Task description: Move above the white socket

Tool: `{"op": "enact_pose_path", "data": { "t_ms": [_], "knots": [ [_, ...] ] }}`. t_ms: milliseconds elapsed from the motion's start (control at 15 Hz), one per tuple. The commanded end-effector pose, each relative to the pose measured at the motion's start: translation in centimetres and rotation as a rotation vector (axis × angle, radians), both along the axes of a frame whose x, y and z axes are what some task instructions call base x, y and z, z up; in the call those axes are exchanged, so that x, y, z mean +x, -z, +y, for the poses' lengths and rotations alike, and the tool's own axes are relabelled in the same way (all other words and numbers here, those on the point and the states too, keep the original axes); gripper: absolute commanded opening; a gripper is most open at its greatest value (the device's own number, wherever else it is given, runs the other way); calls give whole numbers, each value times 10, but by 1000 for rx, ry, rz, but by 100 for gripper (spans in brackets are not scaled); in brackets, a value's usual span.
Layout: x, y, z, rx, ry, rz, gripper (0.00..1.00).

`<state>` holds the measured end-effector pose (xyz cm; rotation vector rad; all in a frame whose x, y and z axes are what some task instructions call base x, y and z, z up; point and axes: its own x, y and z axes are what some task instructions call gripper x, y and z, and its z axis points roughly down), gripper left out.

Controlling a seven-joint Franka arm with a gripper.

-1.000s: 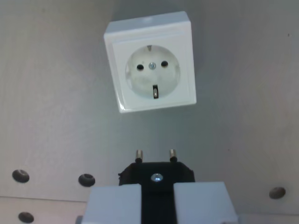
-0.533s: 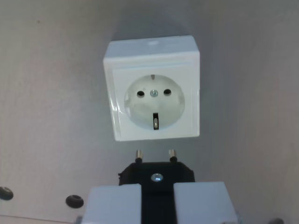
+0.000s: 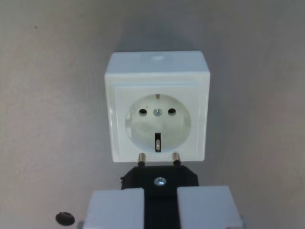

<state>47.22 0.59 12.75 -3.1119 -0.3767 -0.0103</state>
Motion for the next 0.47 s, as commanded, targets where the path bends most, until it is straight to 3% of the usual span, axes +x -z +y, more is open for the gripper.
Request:
{"op": "enact_pose_path", "data": {
  "t_ms": [67,467],
  "knots": [
    [11,10,0,-29,-72,0,0],
    [14,16,0,-31,-62,1,0]
  ]
}}
